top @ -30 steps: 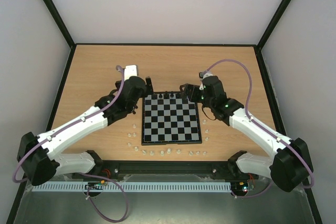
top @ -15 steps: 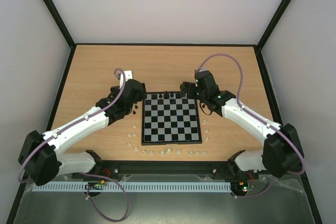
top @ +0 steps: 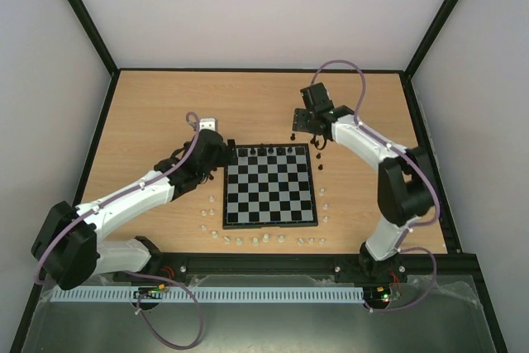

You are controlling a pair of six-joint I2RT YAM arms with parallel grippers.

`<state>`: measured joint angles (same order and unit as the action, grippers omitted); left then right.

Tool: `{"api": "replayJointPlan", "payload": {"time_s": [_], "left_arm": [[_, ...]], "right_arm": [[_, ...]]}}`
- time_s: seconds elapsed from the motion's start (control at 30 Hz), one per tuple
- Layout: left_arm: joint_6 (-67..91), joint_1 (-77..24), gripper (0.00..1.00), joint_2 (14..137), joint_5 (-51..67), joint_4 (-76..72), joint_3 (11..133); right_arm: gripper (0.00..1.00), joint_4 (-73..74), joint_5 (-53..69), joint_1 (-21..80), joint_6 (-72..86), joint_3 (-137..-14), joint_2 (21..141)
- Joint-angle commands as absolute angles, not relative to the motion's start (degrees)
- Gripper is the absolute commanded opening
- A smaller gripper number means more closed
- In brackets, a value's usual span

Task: Set up the chess pieces on the board
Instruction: Pick up the chess piece at the center of the board.

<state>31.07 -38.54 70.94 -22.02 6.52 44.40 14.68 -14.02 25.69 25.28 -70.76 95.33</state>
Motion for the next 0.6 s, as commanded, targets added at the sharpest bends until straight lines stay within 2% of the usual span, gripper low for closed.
{"api": "replayJointPlan", "payload": {"time_s": [0.0, 0.37, 0.57], "left_arm": [[30.9, -38.1, 0.99, 72.4, -17.8, 4.2, 43.7], [30.8, -38.1, 0.99, 72.3, -16.3, 4.4, 43.8], [30.8, -38.1, 0.99, 71.7, -16.8, 4.2, 43.4]], "right_arm": [[0.70, 21.9, -10.9, 25.0, 23.1, -78.9, 104.0], [0.59, 23.4, -8.4, 24.9, 21.8, -84.6, 112.8], [0.69, 21.0, -12.2, 24.7, 22.6, -79.1, 107.2]]}}
